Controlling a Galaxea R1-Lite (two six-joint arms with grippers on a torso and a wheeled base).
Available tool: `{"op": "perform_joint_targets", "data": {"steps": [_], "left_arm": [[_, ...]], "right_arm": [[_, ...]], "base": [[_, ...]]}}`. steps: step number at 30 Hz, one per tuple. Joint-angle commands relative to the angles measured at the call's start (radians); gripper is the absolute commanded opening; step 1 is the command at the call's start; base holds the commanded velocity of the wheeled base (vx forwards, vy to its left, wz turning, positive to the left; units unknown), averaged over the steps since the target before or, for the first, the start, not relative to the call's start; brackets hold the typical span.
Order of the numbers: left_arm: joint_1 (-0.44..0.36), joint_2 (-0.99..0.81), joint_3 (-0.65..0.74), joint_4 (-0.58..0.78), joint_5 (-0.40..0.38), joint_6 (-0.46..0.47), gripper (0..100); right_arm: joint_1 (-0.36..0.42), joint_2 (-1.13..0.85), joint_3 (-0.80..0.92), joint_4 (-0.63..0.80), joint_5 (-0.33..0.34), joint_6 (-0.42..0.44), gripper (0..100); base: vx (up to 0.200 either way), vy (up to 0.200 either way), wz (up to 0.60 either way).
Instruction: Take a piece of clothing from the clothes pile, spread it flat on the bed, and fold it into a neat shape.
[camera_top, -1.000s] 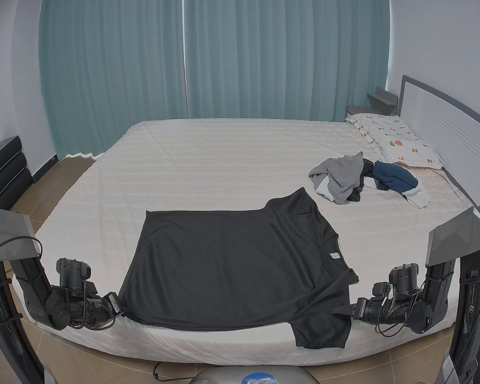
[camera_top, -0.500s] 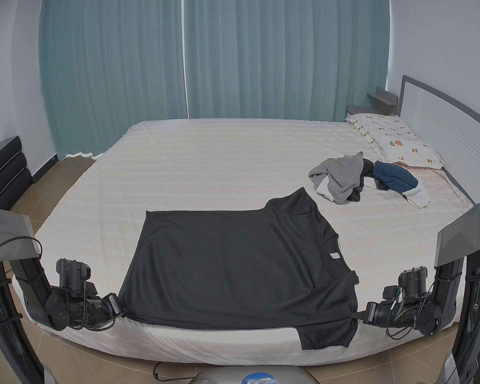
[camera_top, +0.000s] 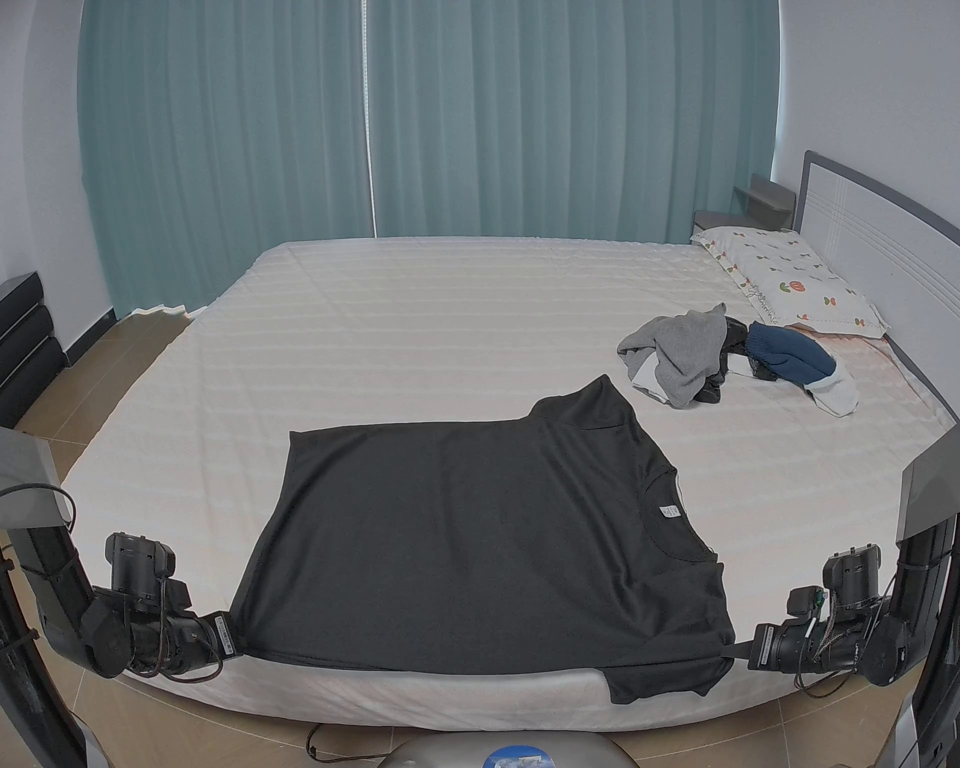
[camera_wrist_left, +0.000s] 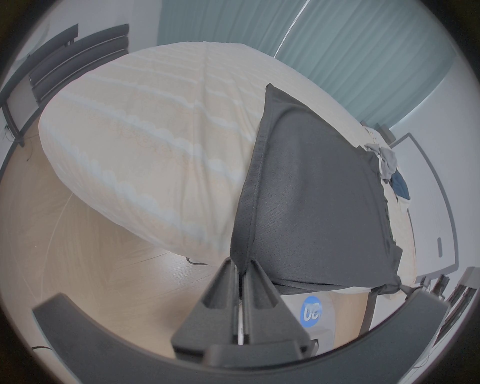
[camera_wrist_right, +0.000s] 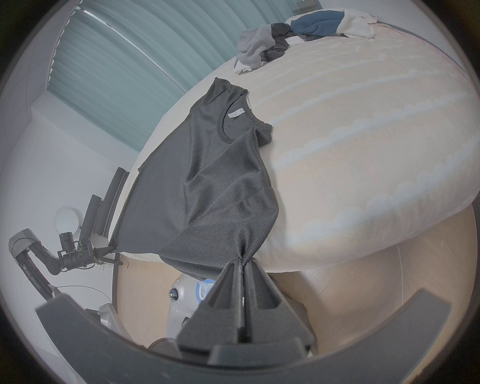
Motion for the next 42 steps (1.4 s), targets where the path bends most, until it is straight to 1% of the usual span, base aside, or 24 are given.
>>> {"op": "perform_joint_targets", "data": {"steps": [1, 4, 6, 8, 9, 11, 13, 14, 15, 17, 21, 23, 24, 26, 32, 38, 39, 42], "left_arm": [[0.001, -0.006, 0.028, -0.002, 0.003, 0.028, 0], [0.001, -0.006, 0.034, 0.001, 0.004, 0.036, 0], [0.001, -0.006, 0.037, 0.003, 0.004, 0.039, 0], [0.001, -0.006, 0.051, 0.003, 0.004, 0.060, 0], [0.001, -0.006, 0.066, 0.003, 0.004, 0.096, 0], [0.001, -0.007, 0.075, 0.003, 0.006, 0.114, 0], [0.001, -0.010, 0.079, 0.004, 0.012, 0.116, 0], [0.001, -0.010, 0.079, 0.004, 0.012, 0.117, 0], [-0.001, -0.017, 0.088, 0.011, 0.035, 0.122, 0], [-0.007, -0.024, 0.097, 0.015, 0.046, 0.131, 0], [-0.044, -0.055, 0.121, 0.035, 0.073, 0.137, 0], [-0.047, -0.055, 0.121, 0.044, 0.083, 0.137, 0], [-0.052, -0.055, 0.120, 0.064, 0.110, 0.139, 0], [-0.056, -0.056, 0.123, 0.080, 0.129, 0.140, 0], [-0.090, -0.083, 0.129, 0.129, 0.150, 0.140, 0], [-0.093, -0.104, 0.129, 0.178, 0.152, 0.142, 0], [-0.093, -0.119, 0.128, 0.204, 0.152, 0.151, 0], [-0.093, -0.136, 0.117, 0.242, 0.152, 0.163, 0]], "right_arm": [[-0.001, -0.020, 0.023, 0.023, -0.001, 0.002, 0], [0.000, -0.089, 0.023, 0.132, -0.001, -0.006, 0], [0.000, -0.115, 0.023, 0.159, -0.001, -0.006, 0], [0.000, -0.130, 0.023, 0.175, -0.003, -0.006, 0], [0.000, -0.138, 0.023, 0.196, -0.007, -0.006, 0], [0.003, -0.147, 0.023, 0.244, -0.029, -0.015, 0], [0.008, -0.158, 0.023, 0.304, -0.065, -0.038, 0], [0.008, -0.160, 0.023, 0.308, -0.069, -0.040, 0], [0.008, -0.183, 0.023, 0.351, -0.098, -0.064, 0], [0.009, -0.201, 0.023, 0.362, -0.107, -0.070, 0], [0.013, -0.235, 0.023, 0.396, -0.119, -0.072, 0], [0.013, -0.239, 0.023, 0.411, -0.125, -0.072, 0], [0.014, -0.242, 0.023, 0.446, -0.153, -0.072, 0], [0.014, -0.247, 0.023, 0.475, -0.168, -0.072, 0], [0.014, -0.281, 0.023, 0.526, -0.174, -0.072, 0], [0.016, -0.331, 0.023, 0.596, -0.176, -0.072, 0], [0.016, -0.354, 0.023, 0.633, -0.176, -0.074, 0], [0.016, -0.388, 0.023, 0.662, -0.173, -0.087, 0]], "base": [[0.000, 0.000, 0.00], [0.000, 0.000, 0.00], [0.000, 0.000, 0.00], [0.000, 0.000, 0.00], [0.000, 0.000, 0.00], [0.000, 0.000, 0.00], [0.000, 0.000, 0.00], [0.000, 0.000, 0.00], [0.000, 0.000, 0.00], [0.000, 0.000, 0.00], [0.000, 0.000, 0.00], [0.000, 0.000, 0.00], [0.000, 0.000, 0.00], [0.000, 0.000, 0.00], [0.000, 0.000, 0.00], [0.000, 0.000, 0.00], [0.000, 0.000, 0.00], [0.000, 0.000, 0.00]]}}
